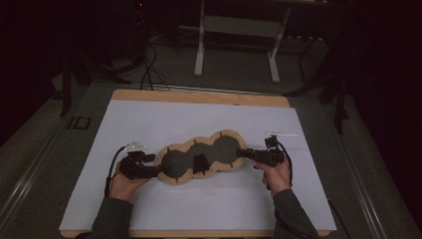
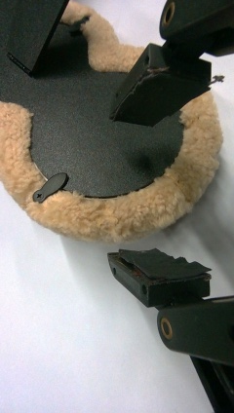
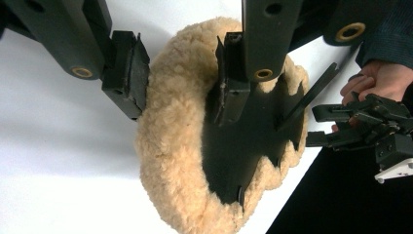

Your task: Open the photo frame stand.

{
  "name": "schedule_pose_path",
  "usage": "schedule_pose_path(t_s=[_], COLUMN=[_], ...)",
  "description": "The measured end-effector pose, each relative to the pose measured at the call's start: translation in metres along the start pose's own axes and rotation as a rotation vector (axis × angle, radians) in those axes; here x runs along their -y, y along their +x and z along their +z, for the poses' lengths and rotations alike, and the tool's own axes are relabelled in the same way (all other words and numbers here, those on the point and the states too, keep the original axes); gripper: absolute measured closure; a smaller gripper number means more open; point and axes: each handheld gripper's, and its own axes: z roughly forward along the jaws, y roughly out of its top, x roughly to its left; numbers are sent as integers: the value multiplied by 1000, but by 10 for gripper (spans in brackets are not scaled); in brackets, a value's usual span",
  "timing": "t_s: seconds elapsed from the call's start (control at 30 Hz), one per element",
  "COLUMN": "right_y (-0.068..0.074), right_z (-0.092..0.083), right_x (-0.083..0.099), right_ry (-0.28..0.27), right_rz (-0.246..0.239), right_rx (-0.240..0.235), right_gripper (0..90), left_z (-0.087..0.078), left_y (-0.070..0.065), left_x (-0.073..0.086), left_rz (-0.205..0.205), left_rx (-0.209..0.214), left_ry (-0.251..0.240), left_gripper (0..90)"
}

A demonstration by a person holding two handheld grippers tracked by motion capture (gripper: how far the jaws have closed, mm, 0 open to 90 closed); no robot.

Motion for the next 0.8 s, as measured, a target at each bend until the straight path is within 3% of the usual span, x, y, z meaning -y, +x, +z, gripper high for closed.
schedule_pose_path(t_s=[0.4,0.8], right_y=[1,4], right_z=[-2,-5], right_x=[1,3], right_ry=[1,7], right_rz=[-45,-135], right_rx=[1,7], right_gripper=[592,592], left_z=[10,12], left_y=[2,5], left_x=[3,4], left_rz=[-13,-51], left_rx=[15,111], left_ry=[44,70], left_gripper=[282,343])
